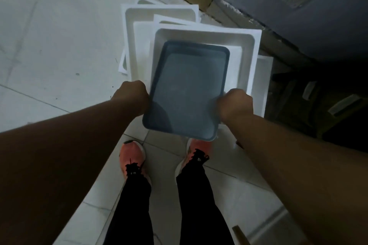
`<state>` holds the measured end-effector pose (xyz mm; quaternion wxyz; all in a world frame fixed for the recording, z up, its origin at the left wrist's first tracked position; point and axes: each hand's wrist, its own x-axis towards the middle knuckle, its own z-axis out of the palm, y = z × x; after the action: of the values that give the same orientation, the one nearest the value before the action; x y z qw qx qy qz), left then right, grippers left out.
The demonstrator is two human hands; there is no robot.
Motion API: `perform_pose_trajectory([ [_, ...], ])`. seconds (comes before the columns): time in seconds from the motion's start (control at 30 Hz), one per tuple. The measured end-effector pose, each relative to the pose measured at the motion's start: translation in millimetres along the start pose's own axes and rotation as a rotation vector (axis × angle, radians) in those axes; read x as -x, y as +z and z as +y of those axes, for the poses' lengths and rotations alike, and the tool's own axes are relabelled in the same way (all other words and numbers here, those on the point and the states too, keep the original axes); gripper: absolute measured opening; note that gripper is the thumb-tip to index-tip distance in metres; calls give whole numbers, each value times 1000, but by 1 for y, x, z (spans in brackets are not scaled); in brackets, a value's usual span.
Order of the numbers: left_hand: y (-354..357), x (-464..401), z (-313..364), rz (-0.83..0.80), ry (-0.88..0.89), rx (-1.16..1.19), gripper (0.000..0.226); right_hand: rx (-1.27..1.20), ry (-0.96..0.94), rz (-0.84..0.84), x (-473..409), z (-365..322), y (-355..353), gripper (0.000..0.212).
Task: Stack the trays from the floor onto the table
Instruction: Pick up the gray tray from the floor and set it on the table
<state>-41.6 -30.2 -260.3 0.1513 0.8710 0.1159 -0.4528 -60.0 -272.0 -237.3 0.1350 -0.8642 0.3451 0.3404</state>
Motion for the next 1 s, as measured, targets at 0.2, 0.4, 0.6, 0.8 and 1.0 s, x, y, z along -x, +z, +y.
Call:
perform_pose_trajectory([
  [0.2,7,-13,4,-52,-82,90,15,-24,-23,-6,-2,0,3,17],
  [0.4,11,-8,4,-57,-117,108,25,20,-86,-55,10,2,-16,12],
  [0.6,-31,39,10,-14,-42,89,32,4,-36,-77,52,-4,-72,9],
  [0.8,-145,132,17,44,77,-7,16,-139,-54,-23,136,-17,-143,9],
  [1.0,-278,258,32,189,207,15,15,-347,-197,132,244,-43,-262,11],
])
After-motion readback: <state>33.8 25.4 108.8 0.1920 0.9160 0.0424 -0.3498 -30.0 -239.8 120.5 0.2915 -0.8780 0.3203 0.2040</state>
